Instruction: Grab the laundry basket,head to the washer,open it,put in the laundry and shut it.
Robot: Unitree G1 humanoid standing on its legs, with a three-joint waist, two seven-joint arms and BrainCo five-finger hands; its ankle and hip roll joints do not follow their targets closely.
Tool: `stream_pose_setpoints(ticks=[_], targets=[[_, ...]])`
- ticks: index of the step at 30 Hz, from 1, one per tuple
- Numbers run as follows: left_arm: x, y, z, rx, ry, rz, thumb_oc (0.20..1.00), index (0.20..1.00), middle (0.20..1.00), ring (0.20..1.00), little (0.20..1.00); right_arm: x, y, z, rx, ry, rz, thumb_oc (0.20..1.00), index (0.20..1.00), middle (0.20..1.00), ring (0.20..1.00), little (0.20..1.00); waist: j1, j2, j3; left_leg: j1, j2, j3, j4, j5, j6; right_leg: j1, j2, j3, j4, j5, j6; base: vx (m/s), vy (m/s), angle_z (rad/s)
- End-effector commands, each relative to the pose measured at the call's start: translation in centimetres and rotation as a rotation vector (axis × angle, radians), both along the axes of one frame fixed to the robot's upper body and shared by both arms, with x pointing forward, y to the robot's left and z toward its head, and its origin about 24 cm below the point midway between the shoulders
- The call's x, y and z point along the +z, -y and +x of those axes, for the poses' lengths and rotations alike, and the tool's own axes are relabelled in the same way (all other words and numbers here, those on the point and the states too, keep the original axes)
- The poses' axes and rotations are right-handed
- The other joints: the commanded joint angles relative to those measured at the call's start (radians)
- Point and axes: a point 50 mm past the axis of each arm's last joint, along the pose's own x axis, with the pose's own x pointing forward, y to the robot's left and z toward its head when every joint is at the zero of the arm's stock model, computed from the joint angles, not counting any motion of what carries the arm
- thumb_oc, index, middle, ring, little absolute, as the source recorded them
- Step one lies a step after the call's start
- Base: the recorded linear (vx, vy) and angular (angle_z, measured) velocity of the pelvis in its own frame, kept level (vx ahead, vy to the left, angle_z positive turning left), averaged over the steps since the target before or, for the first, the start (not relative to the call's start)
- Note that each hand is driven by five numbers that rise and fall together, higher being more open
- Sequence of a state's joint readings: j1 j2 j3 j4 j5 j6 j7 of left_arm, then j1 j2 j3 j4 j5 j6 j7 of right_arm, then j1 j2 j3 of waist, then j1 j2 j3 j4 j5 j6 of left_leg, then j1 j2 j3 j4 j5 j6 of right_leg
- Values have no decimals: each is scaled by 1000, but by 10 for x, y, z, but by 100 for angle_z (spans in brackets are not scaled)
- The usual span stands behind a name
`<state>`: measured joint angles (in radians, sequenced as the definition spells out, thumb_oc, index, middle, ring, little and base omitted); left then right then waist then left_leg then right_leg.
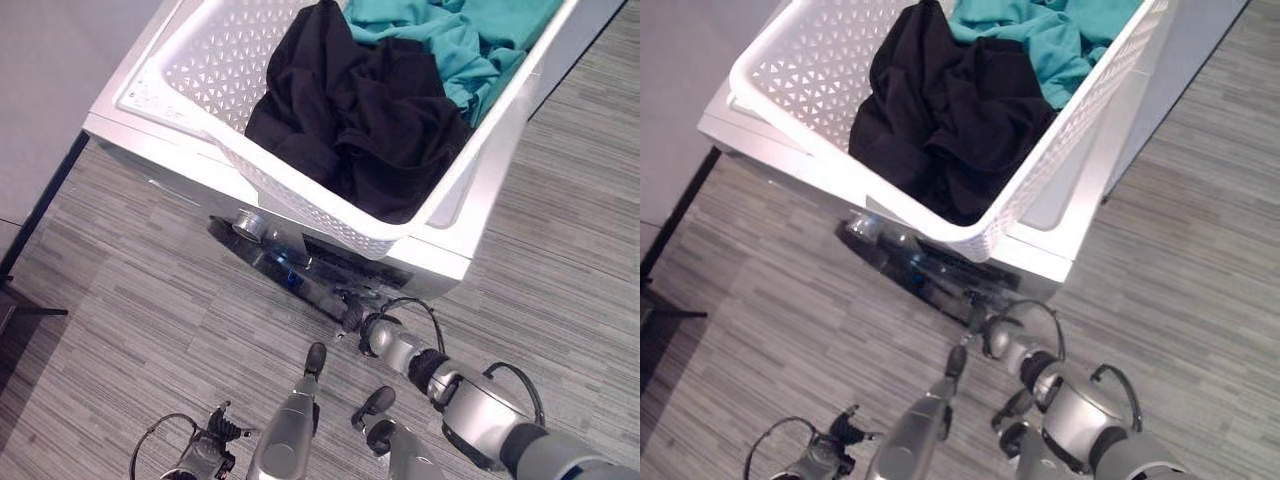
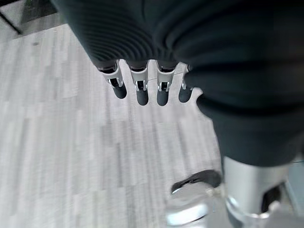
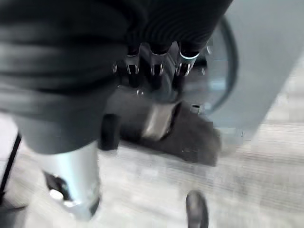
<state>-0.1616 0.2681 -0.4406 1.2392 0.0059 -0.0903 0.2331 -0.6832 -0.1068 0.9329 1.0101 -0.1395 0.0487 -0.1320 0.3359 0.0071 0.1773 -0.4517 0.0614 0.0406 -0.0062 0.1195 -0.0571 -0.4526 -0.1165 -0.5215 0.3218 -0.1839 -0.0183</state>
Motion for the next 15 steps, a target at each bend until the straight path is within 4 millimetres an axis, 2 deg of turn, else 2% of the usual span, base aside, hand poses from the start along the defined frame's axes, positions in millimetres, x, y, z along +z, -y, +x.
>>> stream_pose_setpoints(ticks=[1, 3, 7, 10, 15], targets=[[5, -22, -1, 17, 2, 89, 1000, 1000, 1000, 1000, 1000, 53, -154, -66, 548, -134, 444, 1000, 1000, 1000, 1000, 1000, 62, -86, 37, 5, -112, 26, -78, 32, -5, 221, -46, 100, -321, 234, 150, 14, -67, -3], [7, -22, 2, -7, 26, 79, 1000, 1000, 1000, 1000, 1000, 50, -169, -104, 730, -274, 485, 1000, 1000, 1000, 1000, 1000, 69, -92, 39, 8, -111, 22, -78, 32, -9, 226, -43, 99, -322, 228, 147, -5, -57, 5], [6, -22, -1, 8, 25, 59, 1000, 1000, 1000, 1000, 1000, 43, -168, -117, 793, -304, 464, 1000, 1000, 1000, 1000, 1000, 61, -96, 43, 13, -105, 25, -77, 34, -12, 232, -37, 109, -323, 219, 141, -26, -30, 8], [3, -27, -11, 40, 0, 62, 1000, 1000, 1000, 1000, 1000, 31, -160, -115, 784, -281, 391, 1000, 1000, 1000, 1000, 1000, 59, -96, 46, 14, -100, 28, -75, 37, -13, 229, -30, 120, -323, 215, 139, -47, -24, 4], [2, -54, -40, 132, -55, 122, 1000, 1000, 1000, 1000, 1000, 25, -139, -86, 690, -209, 305, 1000, 1000, 1000, 1000, 1000, 78, -71, 40, 16, -95, 27, -74, 48, -16, 232, -21, 122, -328, 214, 138, -78, -18, 0]])
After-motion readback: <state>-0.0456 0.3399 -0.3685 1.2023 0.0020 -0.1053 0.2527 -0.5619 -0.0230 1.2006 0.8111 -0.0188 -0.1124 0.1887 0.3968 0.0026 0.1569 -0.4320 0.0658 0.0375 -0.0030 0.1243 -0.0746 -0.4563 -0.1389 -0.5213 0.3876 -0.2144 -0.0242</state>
